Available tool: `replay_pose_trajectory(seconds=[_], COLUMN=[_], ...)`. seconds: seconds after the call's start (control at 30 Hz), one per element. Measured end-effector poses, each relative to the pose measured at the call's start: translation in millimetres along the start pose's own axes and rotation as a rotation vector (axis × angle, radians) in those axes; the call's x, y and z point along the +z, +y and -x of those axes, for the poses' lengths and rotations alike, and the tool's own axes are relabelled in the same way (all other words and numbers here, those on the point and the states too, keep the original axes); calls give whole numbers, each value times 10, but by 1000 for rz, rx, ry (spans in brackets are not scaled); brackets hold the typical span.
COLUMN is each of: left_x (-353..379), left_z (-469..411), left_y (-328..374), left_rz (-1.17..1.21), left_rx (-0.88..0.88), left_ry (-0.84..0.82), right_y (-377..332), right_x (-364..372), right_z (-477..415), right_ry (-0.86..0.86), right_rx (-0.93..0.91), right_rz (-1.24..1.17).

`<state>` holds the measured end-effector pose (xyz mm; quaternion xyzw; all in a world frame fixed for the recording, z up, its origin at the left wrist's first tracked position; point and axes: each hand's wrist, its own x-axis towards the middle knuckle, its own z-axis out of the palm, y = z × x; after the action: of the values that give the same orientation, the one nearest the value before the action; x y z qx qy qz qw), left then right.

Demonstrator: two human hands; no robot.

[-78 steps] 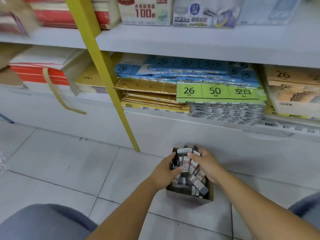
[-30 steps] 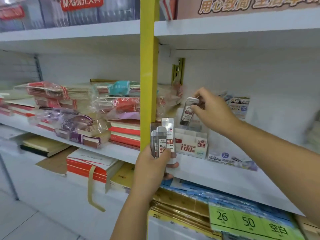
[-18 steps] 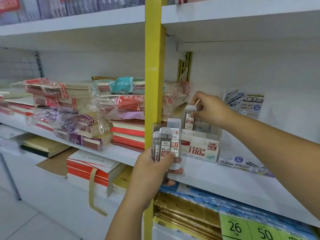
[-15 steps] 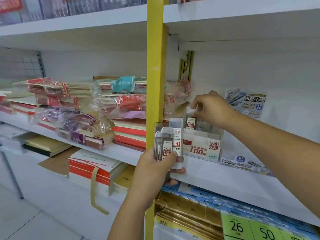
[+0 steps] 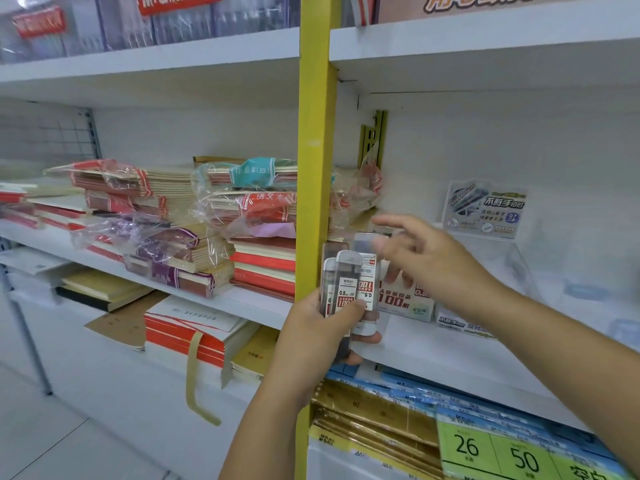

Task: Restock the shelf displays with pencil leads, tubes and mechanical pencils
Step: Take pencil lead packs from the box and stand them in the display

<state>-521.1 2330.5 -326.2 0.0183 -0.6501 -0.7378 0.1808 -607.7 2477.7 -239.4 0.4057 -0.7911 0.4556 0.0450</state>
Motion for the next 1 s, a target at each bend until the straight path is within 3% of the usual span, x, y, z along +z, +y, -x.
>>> replay_pose_trajectory(seconds=[0.1, 0.23, 0.33, 0.47, 0.6, 0.8, 1.0], left_x=[36, 0, -33, 30, 82, 64, 54], left_z=[23, 58, 67, 78, 81, 78, 14], left_y=[12, 43, 76, 107, 69, 37, 77], left_rz=[32, 22, -3, 39, 1, 4, -33], left_rx=[-4, 17, 75, 114, 108, 66, 36], left_ry=[-44, -41, 19, 67, 82, 128, 65], right_y=[31, 56, 73, 88, 56, 104, 42], right_x=[109, 50, -40, -73, -114, -240, -374], right_z=[128, 236, 325, 405, 410, 375, -26], right_ry=[-80, 48, -44, -165, -173, -35, 419], right_rx=[80, 117, 165, 161, 126, 237, -74], right_rz=[-197, -230, -318, -192, -131, -463, 58])
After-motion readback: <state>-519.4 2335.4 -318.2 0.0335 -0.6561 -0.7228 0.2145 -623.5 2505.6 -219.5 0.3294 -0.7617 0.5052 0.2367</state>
